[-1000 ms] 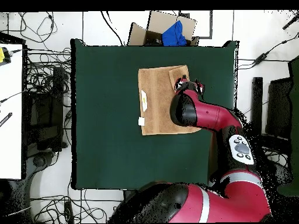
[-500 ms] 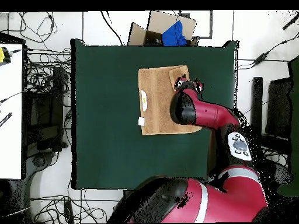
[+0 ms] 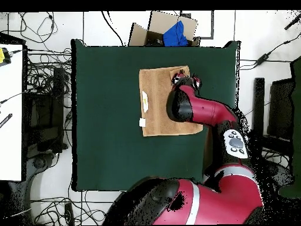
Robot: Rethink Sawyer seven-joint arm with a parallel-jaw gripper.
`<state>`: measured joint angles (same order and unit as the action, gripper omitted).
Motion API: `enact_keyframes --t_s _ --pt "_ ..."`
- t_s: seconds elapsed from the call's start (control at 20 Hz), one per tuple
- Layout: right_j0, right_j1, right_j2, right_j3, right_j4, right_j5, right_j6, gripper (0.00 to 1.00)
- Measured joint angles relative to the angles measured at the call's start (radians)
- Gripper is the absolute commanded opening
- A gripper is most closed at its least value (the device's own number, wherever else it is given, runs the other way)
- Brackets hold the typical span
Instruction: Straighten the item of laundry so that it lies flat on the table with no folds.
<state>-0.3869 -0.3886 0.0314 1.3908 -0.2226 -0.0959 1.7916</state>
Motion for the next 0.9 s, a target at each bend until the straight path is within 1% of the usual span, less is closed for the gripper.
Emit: enact_keyframes --t_s 0.5,0.9 --pt "0.033 0.002 0.000 -0.008 0.009 -0.002 0.000 1.00" --pt "0.043 0.031 0.000 -0.050 0.034 -0.002 0.000 1.00"
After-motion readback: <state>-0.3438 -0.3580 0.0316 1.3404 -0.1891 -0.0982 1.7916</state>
